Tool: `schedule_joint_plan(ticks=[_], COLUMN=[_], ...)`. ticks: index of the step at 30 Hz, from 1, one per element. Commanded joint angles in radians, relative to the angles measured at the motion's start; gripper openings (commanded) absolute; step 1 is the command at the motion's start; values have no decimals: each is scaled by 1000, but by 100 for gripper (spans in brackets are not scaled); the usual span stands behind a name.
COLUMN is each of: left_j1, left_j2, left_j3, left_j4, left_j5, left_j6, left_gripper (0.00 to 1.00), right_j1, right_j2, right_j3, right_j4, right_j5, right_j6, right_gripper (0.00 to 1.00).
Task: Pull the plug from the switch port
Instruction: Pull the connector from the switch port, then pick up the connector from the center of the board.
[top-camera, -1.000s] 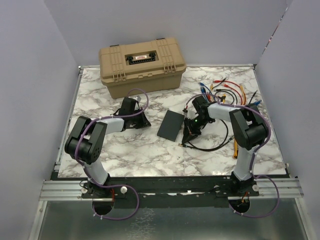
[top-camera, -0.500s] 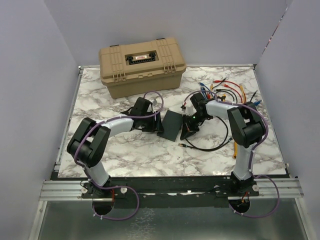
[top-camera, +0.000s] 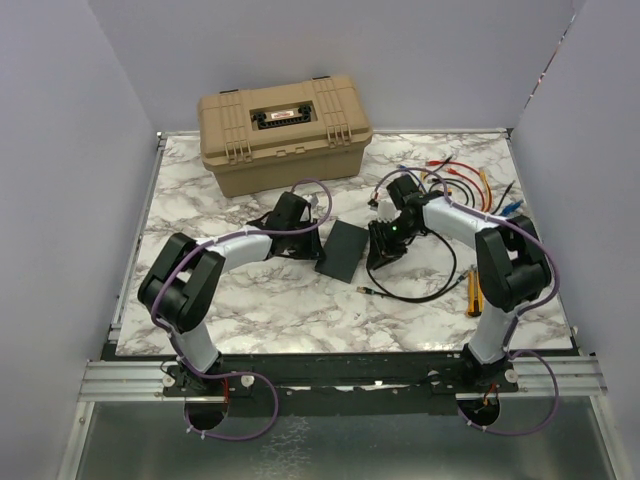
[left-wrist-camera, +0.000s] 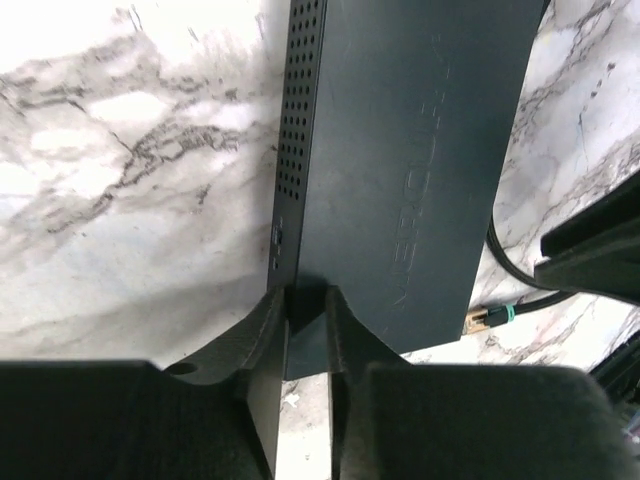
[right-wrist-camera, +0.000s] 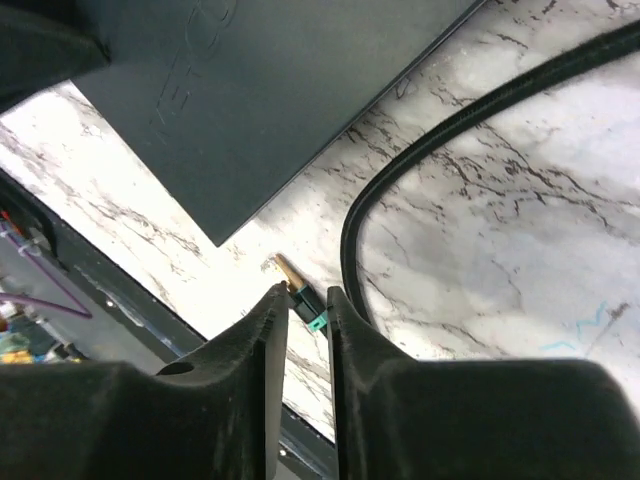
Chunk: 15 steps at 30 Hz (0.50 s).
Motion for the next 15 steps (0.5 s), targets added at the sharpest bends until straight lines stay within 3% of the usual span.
schedule_joint_plan(ticks=[1,6,15], left_j1=[-8,-8,-8], left_j2=[97,114,121], left_j3=[-29,-19,-17], left_j4=[-122,-131,-139], left_j5=[-113,-116,-121], left_j6=[28,30,35], left_gripper=[15,13,13], right_j1=[38,122,191], right_j2=[-65,-87,-68], right_j3=[-4,-29,-86], right_j4=[-74,-120,-128], right_j5=[122,276,387], right_j6=[-23,-22,-24], right_gripper=[30,57,66])
